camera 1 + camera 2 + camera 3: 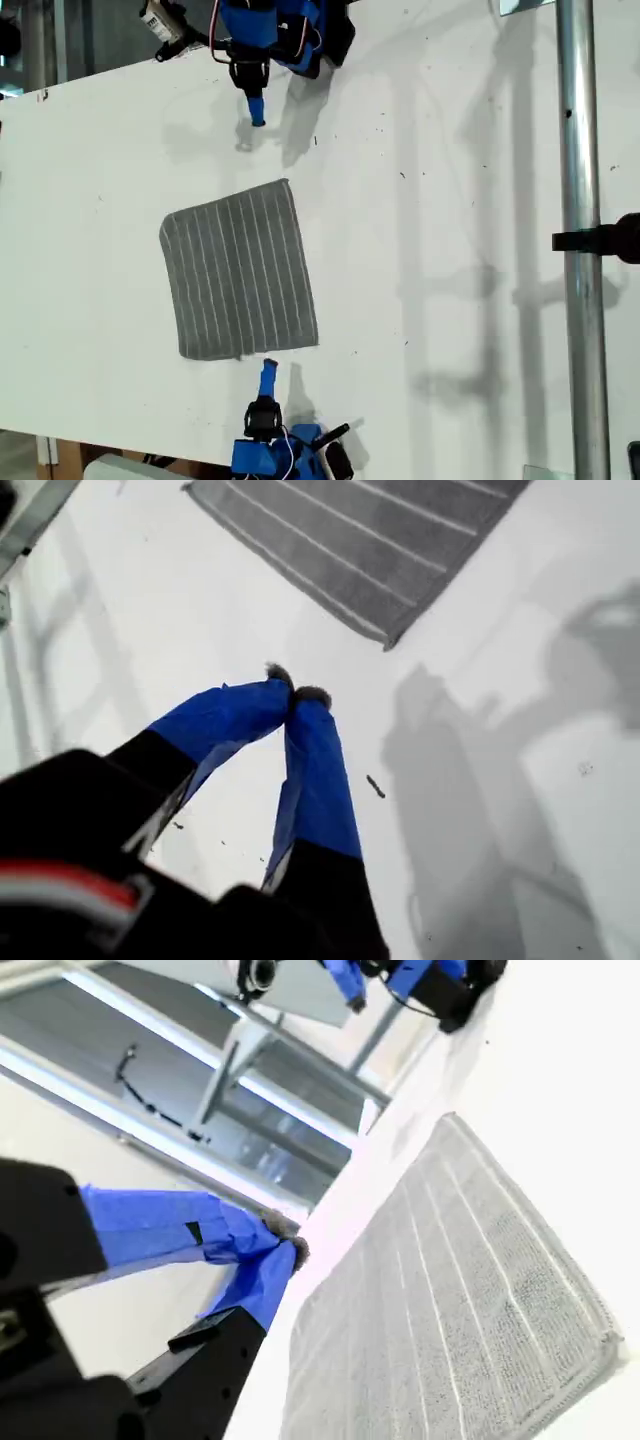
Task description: Grasp corners of a towel and fold twice.
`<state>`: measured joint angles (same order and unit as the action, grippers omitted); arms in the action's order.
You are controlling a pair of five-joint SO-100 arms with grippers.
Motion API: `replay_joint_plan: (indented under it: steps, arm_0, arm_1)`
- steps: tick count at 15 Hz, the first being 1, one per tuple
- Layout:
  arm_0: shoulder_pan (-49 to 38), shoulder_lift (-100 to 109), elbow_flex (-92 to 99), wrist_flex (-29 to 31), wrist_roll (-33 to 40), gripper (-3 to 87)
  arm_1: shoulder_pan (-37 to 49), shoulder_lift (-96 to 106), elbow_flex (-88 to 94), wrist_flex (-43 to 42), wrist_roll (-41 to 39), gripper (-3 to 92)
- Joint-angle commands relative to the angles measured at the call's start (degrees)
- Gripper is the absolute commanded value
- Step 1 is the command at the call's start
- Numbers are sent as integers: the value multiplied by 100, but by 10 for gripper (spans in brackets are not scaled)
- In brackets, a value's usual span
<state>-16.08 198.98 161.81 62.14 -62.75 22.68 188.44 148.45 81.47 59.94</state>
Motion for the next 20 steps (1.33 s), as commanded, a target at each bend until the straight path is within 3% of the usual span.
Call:
replay_joint_plan:
  steps: [1, 8, 10, 12, 14, 17, 20]
  arm_0:
    - [-132, 53, -123, 290, -26, -29]
    - [-167, 62, -193, 492, 158, -29]
    - [-272, 18, -211, 510, 18, 46]
    - [-308, -659, -492, 396, -88, 97]
    - [-334, -2408, -1406, 334, -167, 117]
    - [-378, -4078, -2698, 1072, -158, 131]
    - [-378, -5115, -3533, 1749, 9, 168]
  arm_1:
    - [-9, 9, 0, 26, 70, -3]
    - [-26, 18, -105, -202, 167, -3]
    - [-255, -378, -264, -457, 114, -3]
    - [-457, -2224, -1134, -1107, -457, 25]
    - [-343, -3990, -2382, -1151, -1318, 144]
    - [18, -6451, -4201, -299, -2786, 280]
    - [246, -7761, -4922, -35, -3771, 307]
